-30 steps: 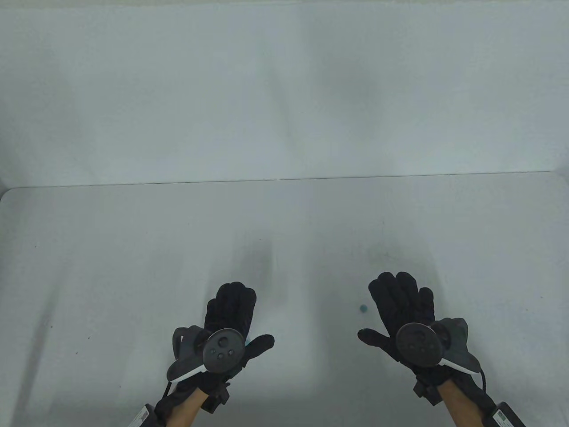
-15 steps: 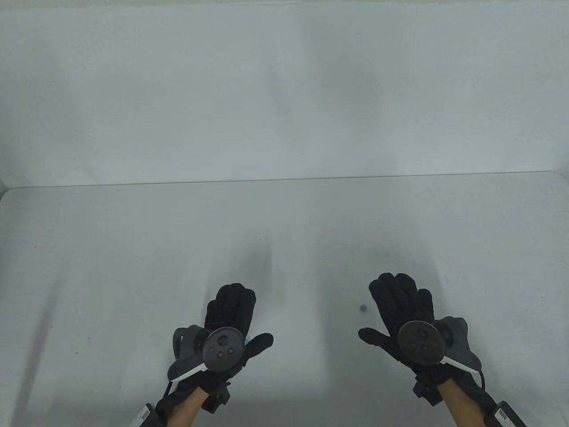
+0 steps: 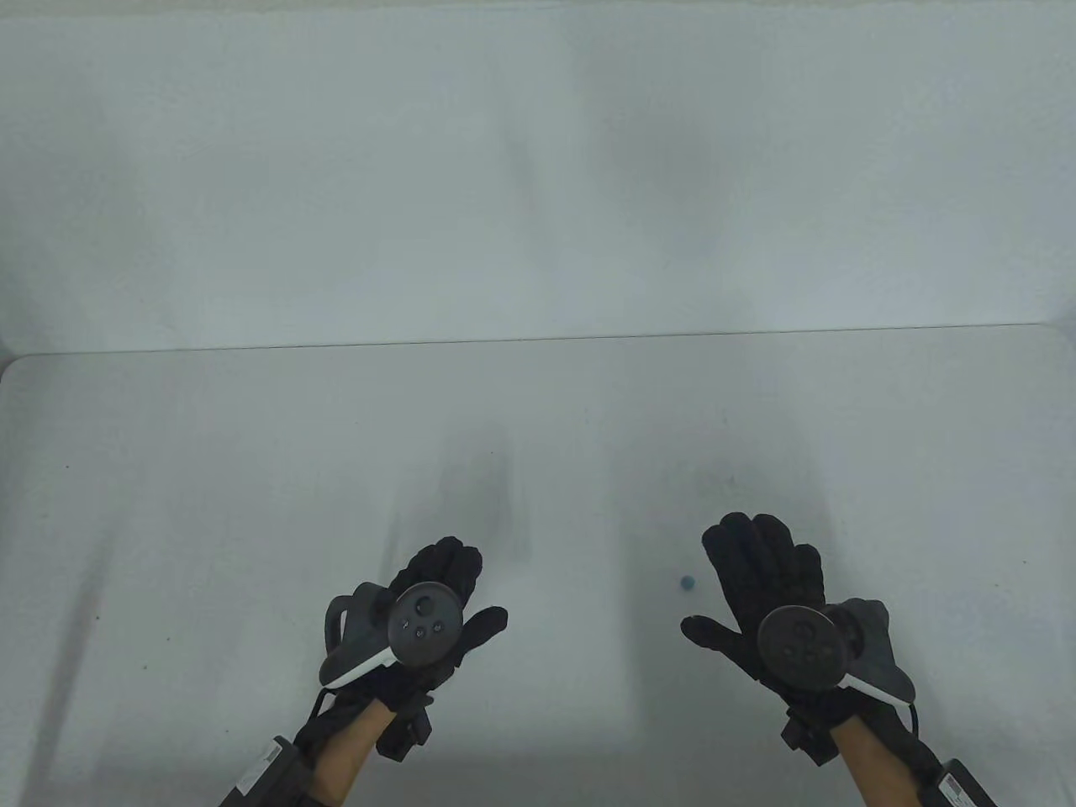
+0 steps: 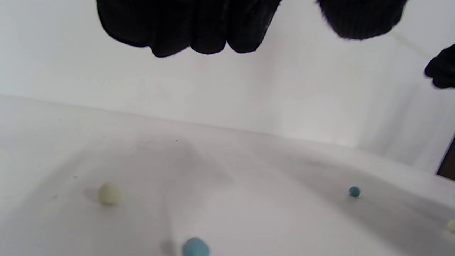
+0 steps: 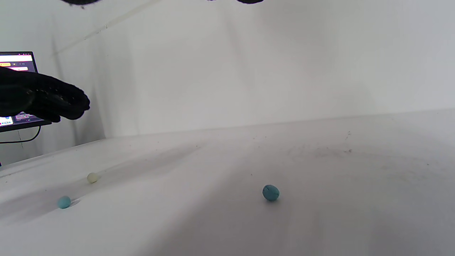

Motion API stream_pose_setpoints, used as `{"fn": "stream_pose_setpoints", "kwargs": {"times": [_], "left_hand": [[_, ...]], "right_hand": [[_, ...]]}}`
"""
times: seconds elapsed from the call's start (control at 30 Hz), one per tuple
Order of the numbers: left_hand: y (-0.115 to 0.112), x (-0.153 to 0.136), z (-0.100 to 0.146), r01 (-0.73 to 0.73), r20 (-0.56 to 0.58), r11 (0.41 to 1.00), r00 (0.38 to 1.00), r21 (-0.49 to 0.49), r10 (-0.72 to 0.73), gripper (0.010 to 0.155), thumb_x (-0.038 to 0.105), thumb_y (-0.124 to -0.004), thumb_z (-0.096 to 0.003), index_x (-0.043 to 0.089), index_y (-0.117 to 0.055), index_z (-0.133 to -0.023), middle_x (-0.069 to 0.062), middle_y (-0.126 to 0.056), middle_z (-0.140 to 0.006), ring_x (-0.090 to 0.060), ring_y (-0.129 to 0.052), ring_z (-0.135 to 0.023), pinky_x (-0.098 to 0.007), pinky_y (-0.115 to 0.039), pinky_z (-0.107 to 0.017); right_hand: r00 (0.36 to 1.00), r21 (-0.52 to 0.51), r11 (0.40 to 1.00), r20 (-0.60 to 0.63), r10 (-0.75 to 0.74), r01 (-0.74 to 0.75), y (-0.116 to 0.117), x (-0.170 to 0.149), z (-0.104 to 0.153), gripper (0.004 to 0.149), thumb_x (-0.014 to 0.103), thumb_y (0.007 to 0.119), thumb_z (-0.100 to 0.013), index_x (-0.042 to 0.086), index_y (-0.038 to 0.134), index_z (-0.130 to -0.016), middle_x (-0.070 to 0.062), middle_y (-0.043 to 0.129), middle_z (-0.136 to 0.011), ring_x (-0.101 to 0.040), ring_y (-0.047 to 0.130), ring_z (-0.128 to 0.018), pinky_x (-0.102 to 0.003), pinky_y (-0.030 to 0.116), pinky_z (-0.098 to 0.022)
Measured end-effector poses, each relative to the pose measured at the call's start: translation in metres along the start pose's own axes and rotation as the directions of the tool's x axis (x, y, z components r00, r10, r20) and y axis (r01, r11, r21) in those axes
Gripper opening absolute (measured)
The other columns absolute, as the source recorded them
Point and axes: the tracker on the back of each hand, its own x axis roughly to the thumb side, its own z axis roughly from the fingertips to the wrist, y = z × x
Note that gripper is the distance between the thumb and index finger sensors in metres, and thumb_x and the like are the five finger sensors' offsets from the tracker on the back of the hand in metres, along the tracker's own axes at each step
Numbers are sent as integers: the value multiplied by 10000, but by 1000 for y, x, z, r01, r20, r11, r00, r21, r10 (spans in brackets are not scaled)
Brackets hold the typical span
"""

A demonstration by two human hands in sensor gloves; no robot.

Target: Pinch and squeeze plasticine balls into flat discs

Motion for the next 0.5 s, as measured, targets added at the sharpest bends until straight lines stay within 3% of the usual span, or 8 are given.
{"fn": "stream_pose_setpoints", "kwargs": {"times": [0.13, 0.27, 0.5], "left_hand": [[-11, -5, -11, 98, -28, 994, 995, -52, -100, 700, 505, -697, -518, 80, -613, -1068, -221, -683, -1063, -442, -794, -907, -505, -703, -670], [-34, -9, -20, 134, -47, 977, 989, -165, -143, 646, 465, -741, -512, 107, -660, -1043, -174, -771, -1004, -378, -885, -829, -461, -763, -623], [-60, -6, -26, 212, -27, 938, 973, -275, -228, 605, 418, -783, -504, 126, -690, -1025, -149, -805, -982, -334, -933, -764, -435, -798, -583]], "right_hand": [[1000, -5, 1000, 1, -3, 3, -1, -1, 0, 881, 703, 502, -522, 140, 291, -1167, -172, 290, -1242, -526, 324, -1118, -759, 389, -710], [1000, -3, 1000, 4, -3, 3, 0, 0, 0, 879, 701, 504, -524, 141, 291, -1166, -172, 288, -1242, -526, 324, -1117, -759, 391, -710], [1000, -7, 1000, 10, -9, 9, -1, 0, 1, 878, 701, 505, -524, 141, 292, -1167, -173, 289, -1242, -525, 325, -1118, -758, 393, -710]]}}
